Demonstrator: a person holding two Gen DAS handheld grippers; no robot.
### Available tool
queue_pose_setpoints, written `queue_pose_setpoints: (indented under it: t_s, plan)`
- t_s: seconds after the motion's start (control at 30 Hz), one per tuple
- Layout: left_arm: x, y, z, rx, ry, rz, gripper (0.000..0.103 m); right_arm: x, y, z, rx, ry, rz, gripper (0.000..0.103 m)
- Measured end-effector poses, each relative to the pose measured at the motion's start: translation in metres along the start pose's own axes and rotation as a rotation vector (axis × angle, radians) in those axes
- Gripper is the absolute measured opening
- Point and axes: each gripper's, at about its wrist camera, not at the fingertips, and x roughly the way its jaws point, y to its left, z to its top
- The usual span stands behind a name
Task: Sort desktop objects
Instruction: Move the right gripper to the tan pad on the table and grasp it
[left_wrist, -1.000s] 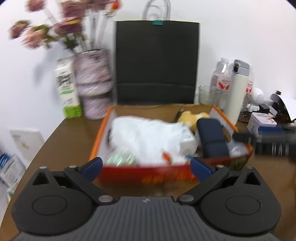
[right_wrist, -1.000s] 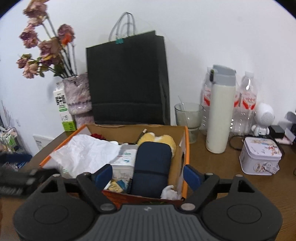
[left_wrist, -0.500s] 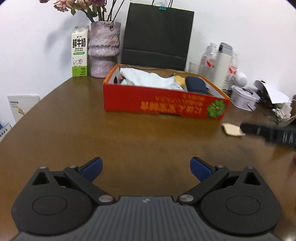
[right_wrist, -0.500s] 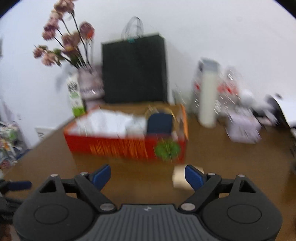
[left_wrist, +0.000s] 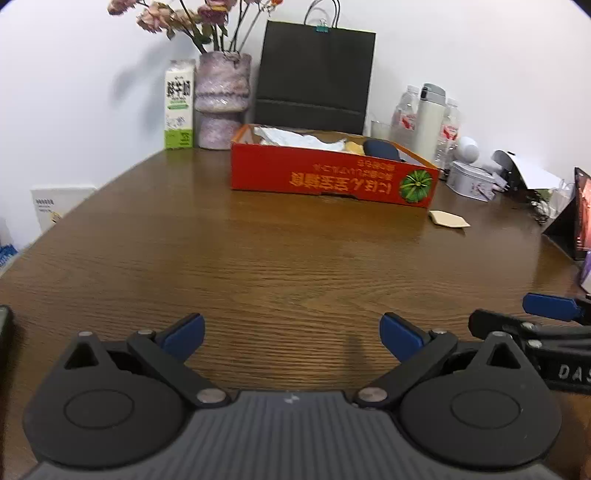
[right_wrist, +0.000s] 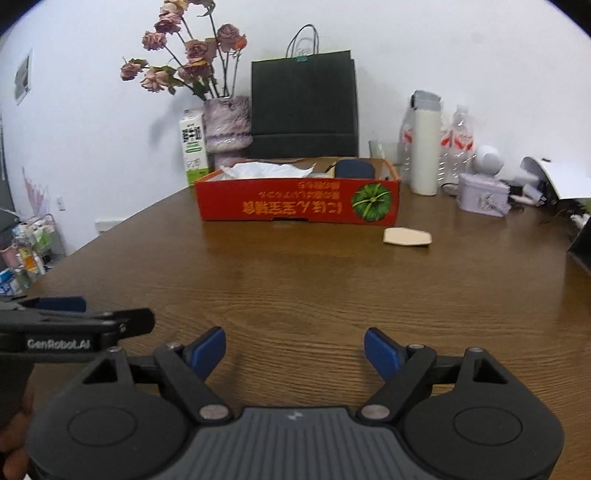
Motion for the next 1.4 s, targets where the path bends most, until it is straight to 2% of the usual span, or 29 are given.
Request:
queue_pose_setpoints:
  t_s: [0.2, 0.3, 0.37, 0.43, 0.5, 0.6, 0.63, 0.67, 0.7, 0.73, 0.77, 0.83, 0.87, 0.93, 1.03, 1.17, 1.23, 1.33, 1.4]
  plan:
    - [0.013, -0.011, 0.007, 0.023, 0.006, -0.025, 0.103, 0.011, -0.019, 0.013, 0.030, 0.005, -0.033, 0.079]
    - [0.025, -0.016, 0.015, 0.033, 0.015, -0.033, 0.103, 0.029, -0.040, 0.033, 0.024, -0.022, -0.070, 0.076]
    - [0.036, -0.018, 0.029, 0.046, -0.005, -0.047, 0.103, 0.055, -0.060, 0.053, 0.043, -0.007, -0.090, 0.076]
    - [0.053, -0.017, 0.048, 0.038, -0.043, -0.060, 0.103, 0.085, -0.079, 0.072, 0.075, 0.024, -0.114, 0.071]
    - [0.077, -0.014, 0.069, 0.022, -0.026, -0.053, 0.103, 0.118, -0.095, 0.089, 0.079, 0.050, -0.135, 0.066]
    - [0.124, -0.012, 0.099, 0.002, 0.007, -0.068, 0.102, 0.163, -0.110, 0.104, 0.081, 0.083, -0.175, 0.066]
    - [0.141, -0.014, 0.107, 0.010, 0.013, -0.067, 0.094, 0.178, -0.116, 0.108, 0.088, 0.094, -0.186, 0.066]
    - [0.155, -0.016, 0.113, 0.020, 0.019, -0.058, 0.067, 0.191, -0.122, 0.108, 0.094, 0.120, -0.192, 0.061]
    - [0.169, -0.019, 0.119, 0.038, 0.032, -0.051, 0.044, 0.200, -0.126, 0.108, 0.098, 0.115, -0.201, 0.052]
    - [0.183, -0.020, 0.124, 0.044, 0.072, -0.045, 0.005, 0.203, -0.125, 0.109, 0.090, 0.106, -0.201, 0.030]
    - [0.191, -0.017, 0.127, 0.022, 0.097, -0.057, 0.004, 0.204, -0.122, 0.111, 0.079, 0.108, -0.152, 0.016]
    - [0.190, -0.008, 0.125, -0.046, 0.087, -0.107, 0.003, 0.198, -0.107, 0.110, 0.039, 0.100, 0.008, 0.014]
    - [0.186, -0.008, 0.122, -0.030, 0.078, -0.116, 0.003, 0.192, -0.097, 0.107, 0.003, 0.066, 0.056, 0.014]
    - [0.174, -0.009, 0.119, 0.014, 0.028, -0.073, 0.003, 0.178, -0.072, 0.104, -0.111, 0.003, 0.063, 0.014]
    - [0.164, -0.004, 0.122, 0.004, -0.013, -0.068, 0.002, 0.160, -0.055, 0.107, -0.117, -0.053, 0.131, 0.014]
    - [0.162, -0.004, 0.123, -0.008, 0.009, -0.061, 0.001, 0.160, -0.042, 0.102, -0.141, -0.049, 0.110, 0.015]
    - [0.147, -0.008, 0.116, -0.004, 0.008, -0.057, 0.001, 0.158, -0.046, 0.100, -0.115, -0.031, 0.092, 0.015]
    - [0.105, -0.010, 0.087, -0.019, 0.009, -0.086, 0.001, 0.127, -0.037, 0.089, -0.080, -0.042, 0.042, 0.015]
    - [0.080, -0.012, 0.064, -0.022, 0.030, -0.103, 0.001, 0.096, -0.027, 0.072, -0.045, -0.056, 0.045, 0.015]
